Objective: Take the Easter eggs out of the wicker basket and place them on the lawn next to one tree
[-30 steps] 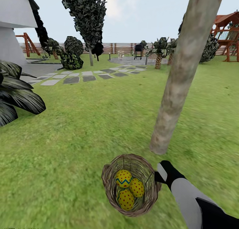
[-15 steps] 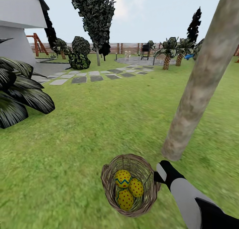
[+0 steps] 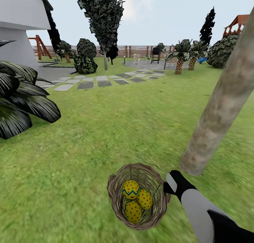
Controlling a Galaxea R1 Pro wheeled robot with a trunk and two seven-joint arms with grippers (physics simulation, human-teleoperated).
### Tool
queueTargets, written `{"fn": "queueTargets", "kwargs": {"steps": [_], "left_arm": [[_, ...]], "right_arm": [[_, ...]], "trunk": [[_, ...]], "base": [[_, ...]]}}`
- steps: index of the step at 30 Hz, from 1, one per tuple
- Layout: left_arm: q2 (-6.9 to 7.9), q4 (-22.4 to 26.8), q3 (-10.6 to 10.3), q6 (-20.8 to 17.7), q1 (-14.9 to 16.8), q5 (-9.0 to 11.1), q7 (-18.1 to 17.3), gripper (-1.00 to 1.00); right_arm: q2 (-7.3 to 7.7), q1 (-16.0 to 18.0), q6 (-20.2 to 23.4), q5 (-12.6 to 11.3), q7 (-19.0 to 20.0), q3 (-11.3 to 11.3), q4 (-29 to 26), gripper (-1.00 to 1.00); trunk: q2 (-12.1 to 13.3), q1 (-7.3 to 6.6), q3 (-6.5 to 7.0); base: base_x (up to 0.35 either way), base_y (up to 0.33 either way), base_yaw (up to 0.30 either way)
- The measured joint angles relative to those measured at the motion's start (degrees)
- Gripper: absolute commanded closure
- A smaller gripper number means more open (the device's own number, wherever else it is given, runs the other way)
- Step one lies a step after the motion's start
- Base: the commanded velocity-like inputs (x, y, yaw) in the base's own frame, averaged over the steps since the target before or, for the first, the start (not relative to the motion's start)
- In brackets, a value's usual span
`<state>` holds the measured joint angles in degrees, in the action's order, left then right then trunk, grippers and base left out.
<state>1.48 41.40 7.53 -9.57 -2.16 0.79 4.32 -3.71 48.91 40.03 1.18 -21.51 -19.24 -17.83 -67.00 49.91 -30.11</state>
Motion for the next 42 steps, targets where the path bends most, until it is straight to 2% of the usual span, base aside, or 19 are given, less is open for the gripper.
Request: {"fn": "queueTargets", "kwargs": {"steps": [7, 9, 11, 16, 17, 19, 20, 22, 23, 25, 27, 32, 36, 40, 42], "left_arm": [[0.00, -0.01, 0.00, 1.75, 0.00, -0.07, 0.15, -1.00], [0.00, -0.01, 0.00, 1.86, 0.00, -0.08, 0.15, -1.00], [0.00, -0.01, 0.00, 1.92, 0.00, -0.06, 0.22, -1.00], [0.24, 1.97, 0.21, -0.17, 0.00, 0.20, 0.35, -1.00], [0.36, 4.30, 0.32, -2.03, -0.08, 0.22, 0.34, -1.00], [0.53, 14.90, 1.95, -9.08, -0.43, 0.21, 0.31, -1.00], [0.46, 21.69, 3.84, -13.29, -0.52, 0.19, 0.30, -1.00], [0.29, 31.33, 5.72, -19.41, -0.60, 0.19, 0.28, -1.00], [0.29, 37.19, 6.49, -24.27, -0.61, 0.18, 0.27, -1.00], [0.36, 43.76, 7.37, -30.87, -0.63, 0.19, 0.25, -1.00], [0.30, 45.77, 7.74, -33.07, -0.68, 0.21, 0.25, -1.00], [0.17, 46.97, 8.99, -34.07, -0.73, 0.21, 0.20, -1.00], [0.07, 46.88, 10.53, -29.86, -0.73, 0.21, 0.21, -1.00], [0.00, 46.71, 10.77, -28.01, -0.91, 0.22, 0.07, -1.00], [-0.01, 46.62, 10.80, -26.45, -0.97, 0.23, -0.06, -1.00]], "right_arm": [[-0.51, -0.01, 0.06, 0.11, -0.01, 0.15, 0.03, 1.00], [-0.63, 0.01, -0.15, -0.34, 0.02, 1.20, -0.02, 1.00], [-0.68, -0.01, 0.13, 0.37, -0.05, 3.01, 0.02, 1.00], [-0.71, 0.01, 0.01, 0.00, -0.03, 3.56, -0.08, 1.00], [-0.71, 0.01, 0.03, 0.06, -0.03, 3.60, -0.08, 1.00], [-0.71, 0.01, -0.01, -0.06, -0.02, 3.58, -0.09, 1.00], [-0.71, 0.01, -0.02, -0.08, -0.02, 3.58, -0.09, 1.00], [-0.71, 0.01, 0.01, -0.01, -0.02, 3.62, -0.09, 1.00], [-0.71, 0.01, 0.01, 0.00, -0.03, 3.63, -0.08, 1.00], [-0.73, 0.00, 0.00, -0.01, -0.02, 3.65, -0.09, 1.00], [-0.76, 0.01, -0.01, -0.07, -0.02, 3.64, -0.09, 1.00], [-0.80, 0.01, -0.01, -0.12, -0.02, 3.58, -0.12, 1.00], [-0.83, 0.01, 0.00, -0.14, -0.02, 3.63, -0.09, 1.00], [-0.88, 0.01, 0.00, -0.26, -0.01, 3.63, -0.09, 1.00], [-0.88, 0.01, 0.07, -0.27, -0.01, 3.63, -0.08, 1.00]], "trunk": [[0.00, 0.00, 0.00], [0.00, 0.00, 0.00], [0.00, 0.00, 0.00], [0.00, 0.03, 0.00], [0.00, 0.03, 0.00], [0.00, 0.03, 0.01], [0.00, 0.03, 0.01], [0.00, 0.03, 0.01], [0.00, 0.03, 0.01], [0.00, 0.03, 0.00], [0.00, 0.03, 0.00], [-0.79, 0.46, -0.36], [-1.20, 0.69, -0.54], [-1.20, 0.69, -0.54], [-1.99, 1.12, -0.90]], "base": [[0.312, 0.141, 0.000], [0.319, 0.141, 0.000], [0.260, 0.102, 0.000], [0.067, 0.023, 0.000], [0.010, 0.003, 0.000], [0.005, 0.002, 0.000], [0.002, 0.001, 0.000], [0.001, 0.000, 0.000], [0.000, 0.000, 0.000], [0.000, 0.000, 0.000], [0.000, 0.000, 0.000], [0.000, 0.000, 0.000], [0.000, 0.000, 0.000], [0.000, 0.000, 0.000], [0.000, 0.000, 0.000]]}}
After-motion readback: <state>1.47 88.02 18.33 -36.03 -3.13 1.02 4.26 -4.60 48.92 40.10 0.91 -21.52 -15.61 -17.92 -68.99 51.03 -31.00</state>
